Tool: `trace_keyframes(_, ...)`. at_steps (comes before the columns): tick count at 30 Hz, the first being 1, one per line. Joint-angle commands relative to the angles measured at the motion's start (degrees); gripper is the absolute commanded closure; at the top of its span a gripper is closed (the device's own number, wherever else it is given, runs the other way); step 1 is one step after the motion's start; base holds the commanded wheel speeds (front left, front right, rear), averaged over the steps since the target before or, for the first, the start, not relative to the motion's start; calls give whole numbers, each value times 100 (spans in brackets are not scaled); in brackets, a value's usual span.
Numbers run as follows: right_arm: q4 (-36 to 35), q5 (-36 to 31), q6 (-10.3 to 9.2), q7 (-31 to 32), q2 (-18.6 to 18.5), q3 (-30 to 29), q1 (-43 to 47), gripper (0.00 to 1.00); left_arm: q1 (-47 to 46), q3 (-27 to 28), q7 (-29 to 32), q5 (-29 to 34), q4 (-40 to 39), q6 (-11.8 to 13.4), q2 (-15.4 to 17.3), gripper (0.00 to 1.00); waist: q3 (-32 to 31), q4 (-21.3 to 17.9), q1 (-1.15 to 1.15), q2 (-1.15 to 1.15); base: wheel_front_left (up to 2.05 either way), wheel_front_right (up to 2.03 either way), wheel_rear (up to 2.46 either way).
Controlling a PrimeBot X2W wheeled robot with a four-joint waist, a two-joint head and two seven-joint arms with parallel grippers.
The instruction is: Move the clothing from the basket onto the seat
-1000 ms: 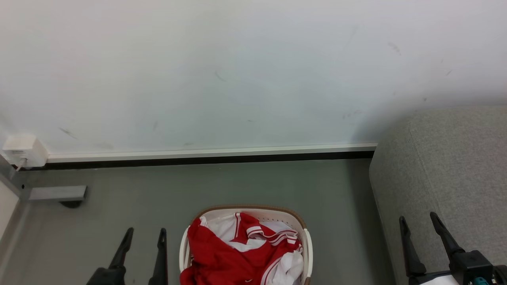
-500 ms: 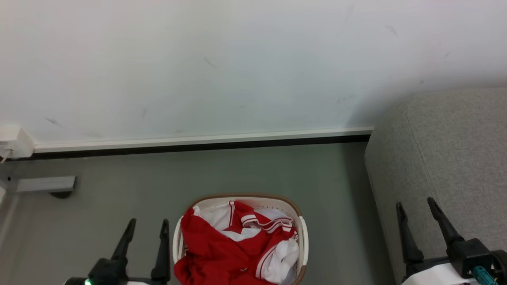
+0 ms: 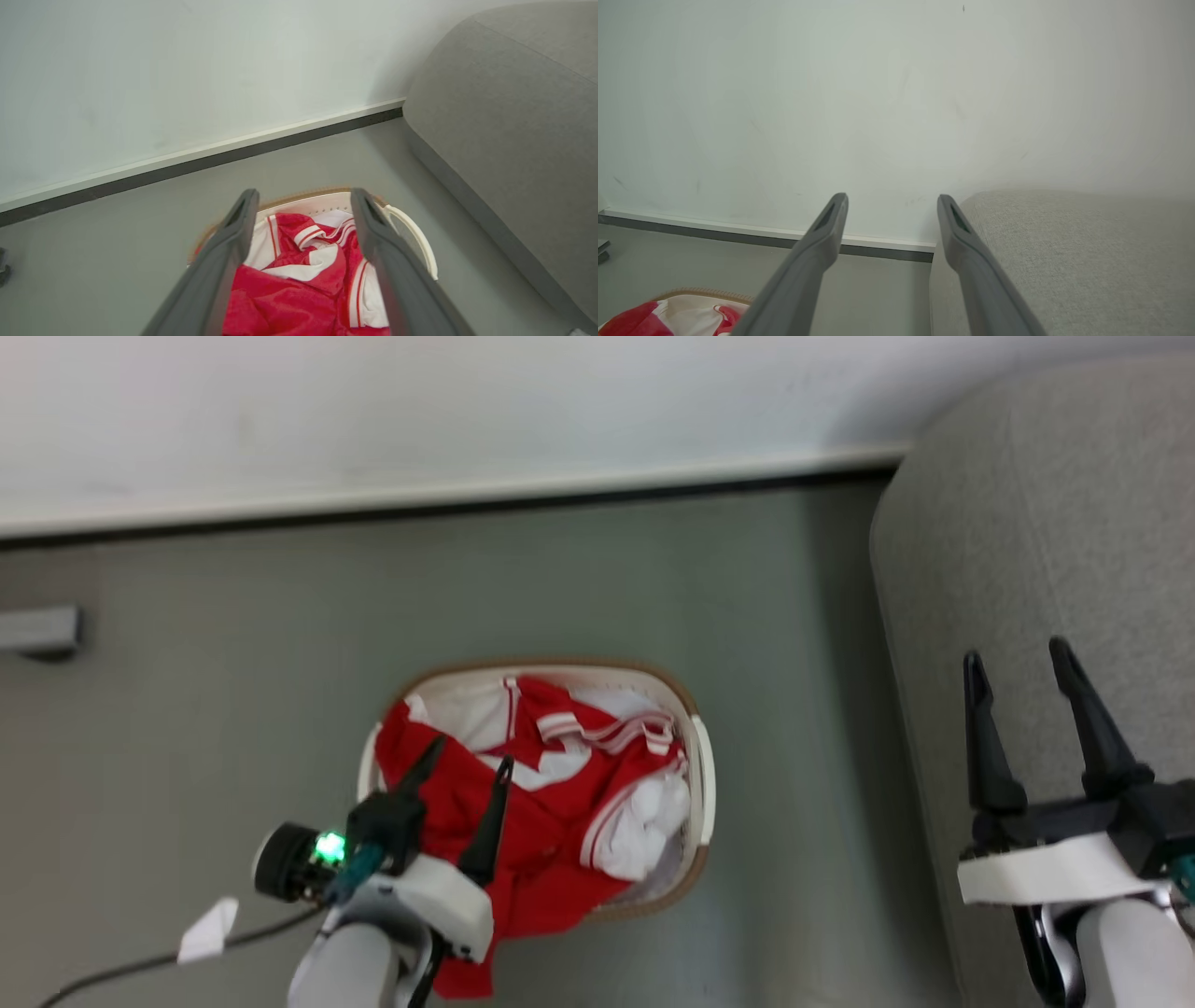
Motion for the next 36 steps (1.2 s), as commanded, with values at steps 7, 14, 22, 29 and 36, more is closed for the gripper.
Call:
trace_keyframes(7, -418, 163, -12, 4, -16, 104, -510, 0, -1409, -283, -4, 118, 1583, -133, 75, 0, 1344, -396, -1, 0, 0, 0, 0)
trace_keyframes(14, -650, 279, -12, 4, -16, 159, -656, 0, -2434, -588, 2, 171, 2673, -235, 110, 0, 1858, -583, -1, 0, 0, 0, 0)
trace_keyframes(22, -818, 228, -12, 4, -16, 195, -769, 0, -3319, -928, 113, 108, 3598, -287, 195, 0, 2308, -652, -1, 0, 0, 0, 0)
trace_keyframes(29, -874, 175, -12, 4, -16, 236, -803, 0, -3696, -1508, 427, -382, 4231, -291, 170, 0, 2546, -659, -1, 0, 0, 0, 0)
trace_keyframes(36, -935, 87, -12, 4, -16, 291, -825, 0, -3879, -2091, 590, -765, 4431, -280, 331, 0, 2773, -674, -1, 0, 0, 0, 0)
